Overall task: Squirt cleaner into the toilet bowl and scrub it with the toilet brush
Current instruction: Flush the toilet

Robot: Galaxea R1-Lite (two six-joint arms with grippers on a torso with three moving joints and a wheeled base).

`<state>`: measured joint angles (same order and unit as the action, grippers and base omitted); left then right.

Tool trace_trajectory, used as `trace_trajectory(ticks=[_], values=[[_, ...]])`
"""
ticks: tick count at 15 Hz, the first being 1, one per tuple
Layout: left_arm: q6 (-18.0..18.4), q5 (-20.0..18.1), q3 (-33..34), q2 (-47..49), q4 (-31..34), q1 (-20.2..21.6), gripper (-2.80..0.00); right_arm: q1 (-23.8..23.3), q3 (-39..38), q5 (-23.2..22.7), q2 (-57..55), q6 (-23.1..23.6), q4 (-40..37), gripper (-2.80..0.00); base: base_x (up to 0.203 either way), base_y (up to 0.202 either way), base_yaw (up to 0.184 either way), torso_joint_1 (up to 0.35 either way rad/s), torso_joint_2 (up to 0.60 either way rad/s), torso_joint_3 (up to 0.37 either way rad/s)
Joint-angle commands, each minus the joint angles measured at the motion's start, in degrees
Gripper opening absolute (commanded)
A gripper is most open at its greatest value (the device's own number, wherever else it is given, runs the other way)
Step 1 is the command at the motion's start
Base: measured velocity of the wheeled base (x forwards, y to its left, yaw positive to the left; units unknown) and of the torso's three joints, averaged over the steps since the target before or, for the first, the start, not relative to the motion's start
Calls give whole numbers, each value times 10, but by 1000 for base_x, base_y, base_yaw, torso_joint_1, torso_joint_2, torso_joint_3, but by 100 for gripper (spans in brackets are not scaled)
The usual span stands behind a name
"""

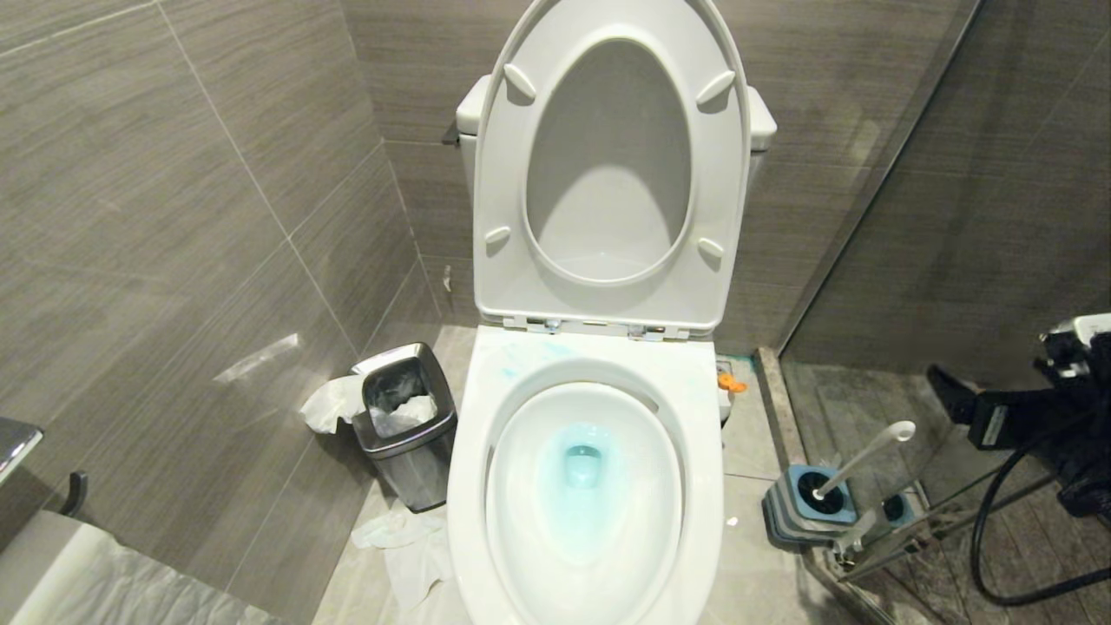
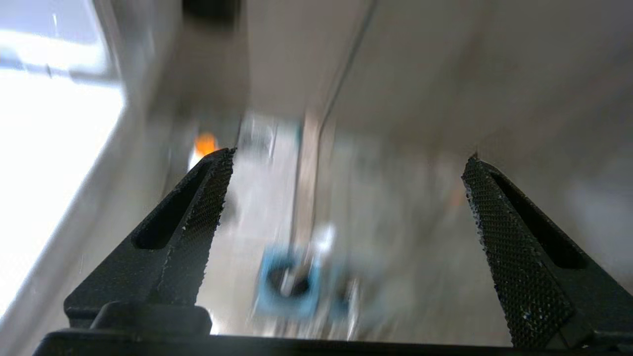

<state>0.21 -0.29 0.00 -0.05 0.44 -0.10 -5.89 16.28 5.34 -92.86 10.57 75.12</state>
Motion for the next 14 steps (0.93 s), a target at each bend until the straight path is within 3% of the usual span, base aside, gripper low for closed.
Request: trace_trajectory(ticks=[1,5,6,7,14], values=[[0,0,1,0,0,0,-280,0,54,-8,72,12,-27,0,0,0,0,0,0,0],[0,-1,1,0,0,0,-280,0,83,-13,136,15,-106,0,0,0,0,0,0,0],[0,-1,1,0,0,0,-280,0,83,-13,149,15,-115,-109,0,0,0,0,0,0],[0,-1,1,0,0,0,-280,0,81,-13,163,15,-119,-280,0,0,0,0,0,0],[0,0,1,0,0,0,-280,0,70,-13,287,13,-261,-280,0,0,0,0,0,0]])
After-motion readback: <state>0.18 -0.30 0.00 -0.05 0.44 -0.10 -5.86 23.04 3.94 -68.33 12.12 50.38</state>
